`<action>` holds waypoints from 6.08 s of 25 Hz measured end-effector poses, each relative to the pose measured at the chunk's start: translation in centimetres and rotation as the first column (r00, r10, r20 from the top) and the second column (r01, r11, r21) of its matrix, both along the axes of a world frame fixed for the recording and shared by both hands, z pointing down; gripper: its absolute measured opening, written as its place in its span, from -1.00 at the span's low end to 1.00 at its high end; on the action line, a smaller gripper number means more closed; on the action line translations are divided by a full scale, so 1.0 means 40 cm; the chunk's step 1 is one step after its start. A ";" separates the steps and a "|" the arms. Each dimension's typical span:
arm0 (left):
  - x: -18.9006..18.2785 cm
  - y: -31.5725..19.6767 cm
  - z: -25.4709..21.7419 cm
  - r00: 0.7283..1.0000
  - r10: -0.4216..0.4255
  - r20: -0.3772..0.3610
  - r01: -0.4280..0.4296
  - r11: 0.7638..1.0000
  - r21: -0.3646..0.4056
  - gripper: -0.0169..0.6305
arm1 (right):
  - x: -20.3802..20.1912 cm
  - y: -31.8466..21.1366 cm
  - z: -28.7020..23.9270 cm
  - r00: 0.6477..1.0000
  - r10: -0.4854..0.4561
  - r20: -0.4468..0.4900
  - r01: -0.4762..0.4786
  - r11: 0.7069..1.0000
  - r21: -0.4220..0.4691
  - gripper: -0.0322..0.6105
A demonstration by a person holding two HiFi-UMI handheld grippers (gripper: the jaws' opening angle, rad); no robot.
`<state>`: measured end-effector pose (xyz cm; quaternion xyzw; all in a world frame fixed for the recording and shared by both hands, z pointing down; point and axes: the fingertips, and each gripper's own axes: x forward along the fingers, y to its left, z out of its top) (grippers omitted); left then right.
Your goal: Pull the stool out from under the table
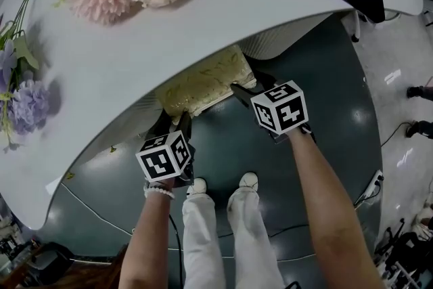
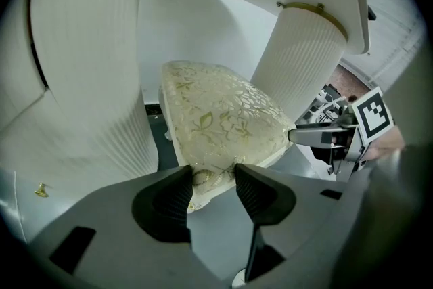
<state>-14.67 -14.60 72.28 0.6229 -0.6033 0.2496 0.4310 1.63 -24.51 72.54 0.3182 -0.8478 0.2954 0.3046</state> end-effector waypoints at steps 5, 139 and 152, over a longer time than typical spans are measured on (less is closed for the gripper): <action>0.017 0.027 0.000 1.000 0.022 -0.013 -0.022 1.000 -0.007 -0.28 | 0.018 0.028 -0.001 1.000 0.001 -0.017 -0.001 1.000 -0.010 0.03; 0.476 0.546 -0.083 0.649 0.749 -0.136 -0.759 0.622 -0.192 -0.90 | 0.621 0.865 -0.103 0.737 0.621 -0.268 -0.669 0.729 -0.149 -0.76; 0.522 0.389 -0.452 0.604 0.785 -0.136 -0.786 0.615 0.059 -0.90 | 0.431 0.759 -0.453 0.805 0.585 -0.097 -0.591 0.806 -0.041 -0.76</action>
